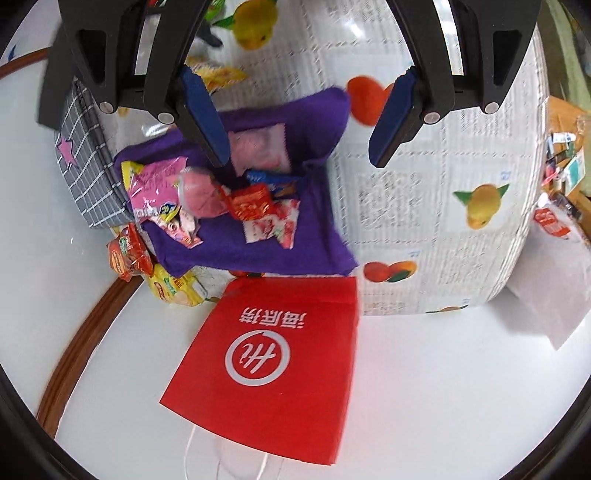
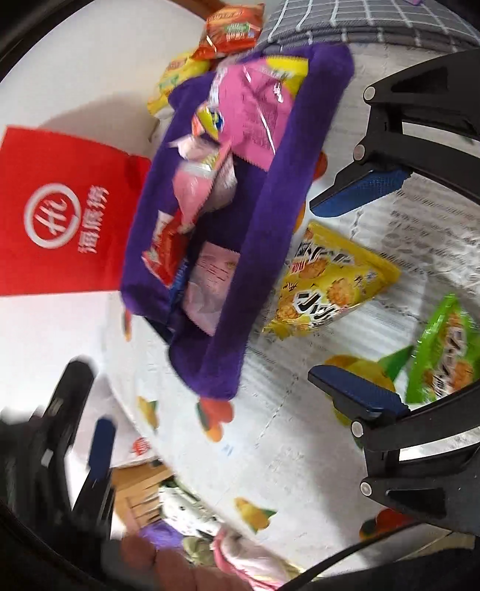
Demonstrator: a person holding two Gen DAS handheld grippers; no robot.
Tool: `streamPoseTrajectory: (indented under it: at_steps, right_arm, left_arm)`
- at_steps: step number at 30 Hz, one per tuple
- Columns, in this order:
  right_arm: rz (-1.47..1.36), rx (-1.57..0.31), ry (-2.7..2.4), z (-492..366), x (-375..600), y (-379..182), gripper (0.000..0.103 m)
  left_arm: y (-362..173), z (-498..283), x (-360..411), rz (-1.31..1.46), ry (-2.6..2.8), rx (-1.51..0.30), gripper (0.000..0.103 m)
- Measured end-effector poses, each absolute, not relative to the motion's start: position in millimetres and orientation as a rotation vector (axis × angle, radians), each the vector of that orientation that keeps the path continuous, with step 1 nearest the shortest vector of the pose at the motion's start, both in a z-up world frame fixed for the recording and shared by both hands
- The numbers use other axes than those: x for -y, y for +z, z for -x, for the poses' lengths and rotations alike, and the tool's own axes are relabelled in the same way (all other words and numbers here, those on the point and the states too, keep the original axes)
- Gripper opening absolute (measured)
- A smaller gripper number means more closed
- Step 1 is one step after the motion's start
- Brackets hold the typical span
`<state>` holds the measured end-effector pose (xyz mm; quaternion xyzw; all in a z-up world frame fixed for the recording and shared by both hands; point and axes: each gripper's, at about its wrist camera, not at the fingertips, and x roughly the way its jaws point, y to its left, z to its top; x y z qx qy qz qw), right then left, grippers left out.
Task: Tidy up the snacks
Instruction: 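Grasp the yellow chip bag with the right tool while the left tool grasps the green bag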
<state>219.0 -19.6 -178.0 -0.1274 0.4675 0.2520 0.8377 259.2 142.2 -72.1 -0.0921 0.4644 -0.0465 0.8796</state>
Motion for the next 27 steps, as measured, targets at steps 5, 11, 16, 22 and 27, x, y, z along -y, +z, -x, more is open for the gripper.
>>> streamPoseTrajectory:
  at_steps: [5,11,16,22,27]
  right_arm:
    - [0.347,-1.01,0.492,-225.5,14.5,-194.6,0.061]
    - [0.254,-0.947,0.484,-207.6,35.0,-174.6,0.053]
    - [0.201,-0.908,0.376,-186.9,70.7,-157.8,0.053]
    - [0.091,-0.92,0.262,-167.6,130.0,-150.6,0.053]
    - [0.065,-0.931,0.201,-151.5,158.9,-157.1,0.053]
  left_arm:
    - [-80.6,-241.5,-153.8,0.176,-0.061,-0.982,0.076]
    - [-97.3,-221.5,-155.3,0.173,-0.055,-1.014,0.076]
    - [-114.2,-201.6,-143.8,0.175,-0.068,-1.054,0.076]
    - [-137.2,-171.0,-125.3,0.206,-0.121,-1.1,0.076]
    - [-137.2,-151.7,-109.8,0.294,-0.212,-1.11,0.076]
